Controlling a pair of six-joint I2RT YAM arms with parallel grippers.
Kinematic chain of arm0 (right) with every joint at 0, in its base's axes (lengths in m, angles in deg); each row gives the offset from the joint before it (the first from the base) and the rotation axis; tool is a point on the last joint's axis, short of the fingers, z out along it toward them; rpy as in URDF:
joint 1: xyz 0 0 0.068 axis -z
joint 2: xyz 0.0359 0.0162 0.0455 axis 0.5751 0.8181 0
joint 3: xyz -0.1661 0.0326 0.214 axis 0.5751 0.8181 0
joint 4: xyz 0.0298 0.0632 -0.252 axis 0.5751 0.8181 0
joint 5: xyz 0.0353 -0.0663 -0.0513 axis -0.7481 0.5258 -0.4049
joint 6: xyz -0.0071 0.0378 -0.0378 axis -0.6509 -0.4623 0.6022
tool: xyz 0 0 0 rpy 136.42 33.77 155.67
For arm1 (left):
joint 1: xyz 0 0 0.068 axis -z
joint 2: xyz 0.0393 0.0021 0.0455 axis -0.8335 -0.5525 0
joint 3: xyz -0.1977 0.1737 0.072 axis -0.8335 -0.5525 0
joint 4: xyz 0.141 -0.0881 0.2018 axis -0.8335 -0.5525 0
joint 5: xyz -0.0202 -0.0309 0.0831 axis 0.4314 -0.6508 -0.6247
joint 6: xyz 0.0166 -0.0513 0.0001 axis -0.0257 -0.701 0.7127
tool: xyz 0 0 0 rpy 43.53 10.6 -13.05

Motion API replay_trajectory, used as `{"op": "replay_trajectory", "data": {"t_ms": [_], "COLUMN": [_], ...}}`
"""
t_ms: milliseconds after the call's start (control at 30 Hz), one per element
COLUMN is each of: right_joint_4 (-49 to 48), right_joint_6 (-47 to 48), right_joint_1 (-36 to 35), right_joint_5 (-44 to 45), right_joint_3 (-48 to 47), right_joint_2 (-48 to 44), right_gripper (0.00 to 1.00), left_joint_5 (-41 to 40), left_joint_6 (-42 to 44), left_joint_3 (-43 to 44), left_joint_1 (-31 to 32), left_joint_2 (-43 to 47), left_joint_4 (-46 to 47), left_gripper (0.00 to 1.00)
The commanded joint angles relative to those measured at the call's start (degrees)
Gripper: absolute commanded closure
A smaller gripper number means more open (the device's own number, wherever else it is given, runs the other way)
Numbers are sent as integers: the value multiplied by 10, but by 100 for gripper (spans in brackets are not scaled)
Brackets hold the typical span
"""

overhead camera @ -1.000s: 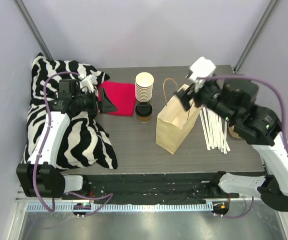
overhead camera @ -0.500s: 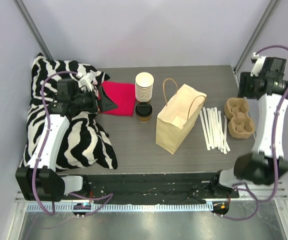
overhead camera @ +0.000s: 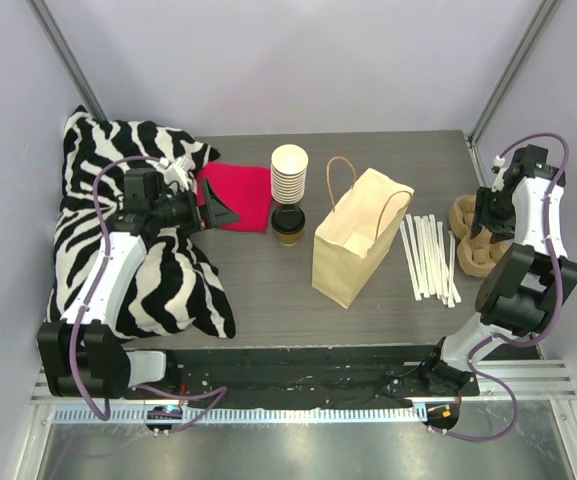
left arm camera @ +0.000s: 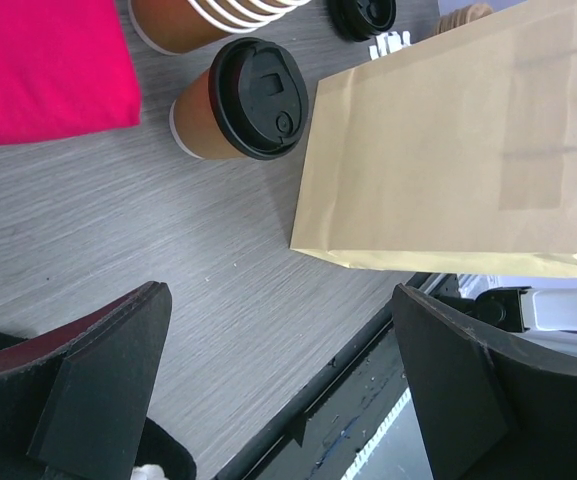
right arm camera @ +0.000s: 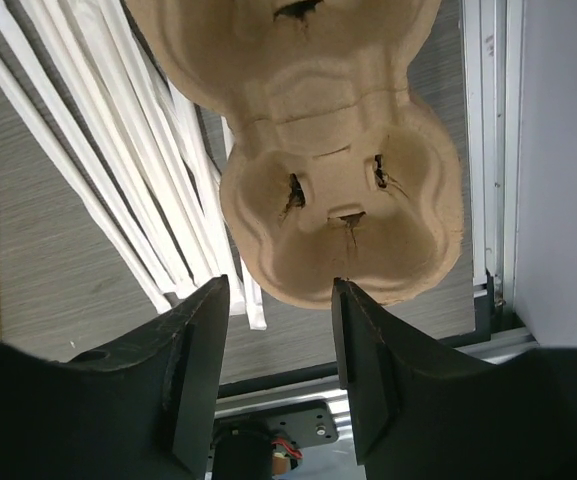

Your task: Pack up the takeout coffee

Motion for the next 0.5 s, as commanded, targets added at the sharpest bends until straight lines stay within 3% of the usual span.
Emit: {"op": "replay_trajectory", "data": {"t_ms": [0, 467], "right_joint_4": [-26, -19], "right_joint_6": [-8, 24], "right_joint_1": [-13, -49], "right_joint_5": [29, 29], "right_joint_3": [16, -8], "right_joint_2": [-8, 35], "right_gripper": [48, 54], "left_joint_5": [29, 55], "left_joint_6": [-4, -48], "left_joint_3": [7, -25], "left_joint_1": [-7, -17], "left_joint_2": [-20, -50], "left_joint_4": [30, 85], "left_gripper": [3, 4]}}
